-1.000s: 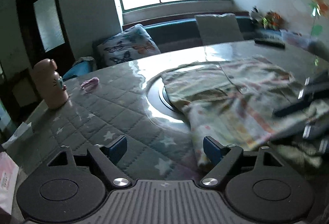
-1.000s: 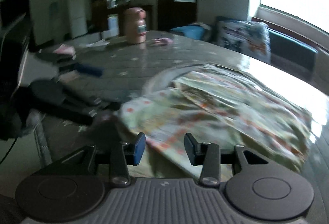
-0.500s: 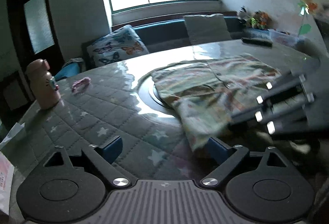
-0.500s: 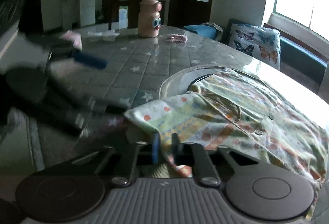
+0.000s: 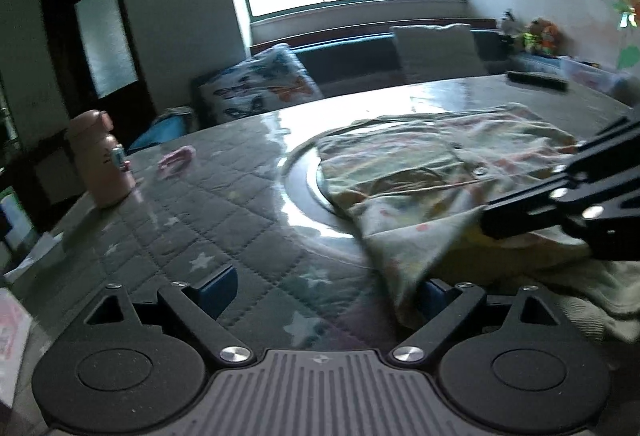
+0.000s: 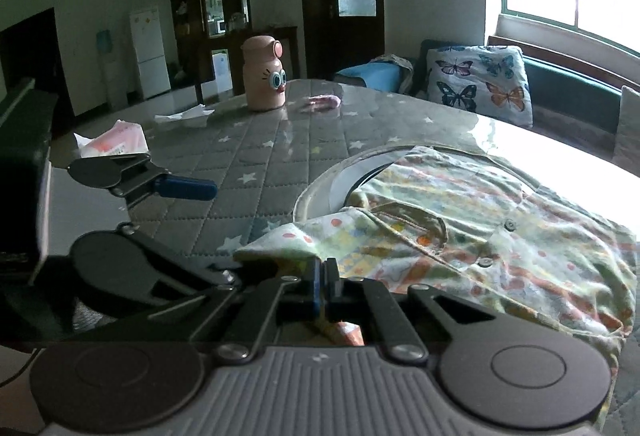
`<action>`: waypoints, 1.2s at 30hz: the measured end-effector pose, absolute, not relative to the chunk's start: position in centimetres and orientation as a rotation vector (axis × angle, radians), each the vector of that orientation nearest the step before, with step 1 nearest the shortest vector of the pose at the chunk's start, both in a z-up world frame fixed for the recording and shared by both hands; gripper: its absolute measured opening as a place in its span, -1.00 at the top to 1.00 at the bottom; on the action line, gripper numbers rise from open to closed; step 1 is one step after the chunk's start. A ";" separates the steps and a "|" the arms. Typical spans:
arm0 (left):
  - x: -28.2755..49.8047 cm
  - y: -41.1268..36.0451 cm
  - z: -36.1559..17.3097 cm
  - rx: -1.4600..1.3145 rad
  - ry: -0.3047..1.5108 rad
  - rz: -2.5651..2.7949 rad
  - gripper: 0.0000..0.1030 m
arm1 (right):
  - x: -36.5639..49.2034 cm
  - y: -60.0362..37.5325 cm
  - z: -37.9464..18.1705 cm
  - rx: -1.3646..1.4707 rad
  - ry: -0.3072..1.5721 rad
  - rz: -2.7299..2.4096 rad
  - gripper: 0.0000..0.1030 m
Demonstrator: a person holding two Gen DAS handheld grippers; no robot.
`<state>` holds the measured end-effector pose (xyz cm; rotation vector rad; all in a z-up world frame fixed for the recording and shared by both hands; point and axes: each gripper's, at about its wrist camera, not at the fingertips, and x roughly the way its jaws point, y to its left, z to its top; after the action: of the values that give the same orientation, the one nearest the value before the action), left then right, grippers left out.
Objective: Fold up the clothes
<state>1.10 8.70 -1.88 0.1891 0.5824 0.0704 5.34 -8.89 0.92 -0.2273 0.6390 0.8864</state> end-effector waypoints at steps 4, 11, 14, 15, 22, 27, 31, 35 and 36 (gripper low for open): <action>0.5 9.4 -2.1 0.193 0.594 0.100 -0.83 | 5.1 -8.9 0.6 -0.228 0.649 0.897 0.99; -0.3 10.0 -2.5 0.221 0.621 0.096 -0.92 | 4.7 -8.9 0.1 -0.231 0.673 0.921 0.96; -0.9 10.5 -2.1 0.232 0.622 0.067 -0.96 | 4.2 -9.4 0.0 -0.225 0.706 0.952 0.89; -1.2 10.7 -2.0 0.238 0.623 0.057 -0.97 | 4.1 -9.6 0.1 -0.217 0.712 0.958 0.88; -3.4 12.1 -0.5 0.241 0.603 0.024 -0.97 | 4.9 -13.3 1.6 -0.094 0.738 0.918 0.85; -2.0 11.1 1.2 0.196 0.543 0.005 -0.94 | 6.1 -15.3 1.4 -0.102 0.722 0.793 0.84; 0.6 9.3 0.7 0.200 0.534 -0.028 -0.89 | 7.1 -16.6 0.2 -0.091 0.734 0.716 0.83; 2.1 8.2 -1.2 0.266 0.566 -0.010 -0.89 | 7.4 -17.7 -0.9 -0.080 0.757 0.677 0.72; 2.2 8.2 -1.8 0.285 0.579 -0.001 -0.89 | 7.4 -18.1 -1.2 -0.079 0.761 0.668 0.70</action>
<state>2.18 8.25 -1.81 0.2846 0.5792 -0.0014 7.43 -18.07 -1.18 -0.0789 0.7609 0.6684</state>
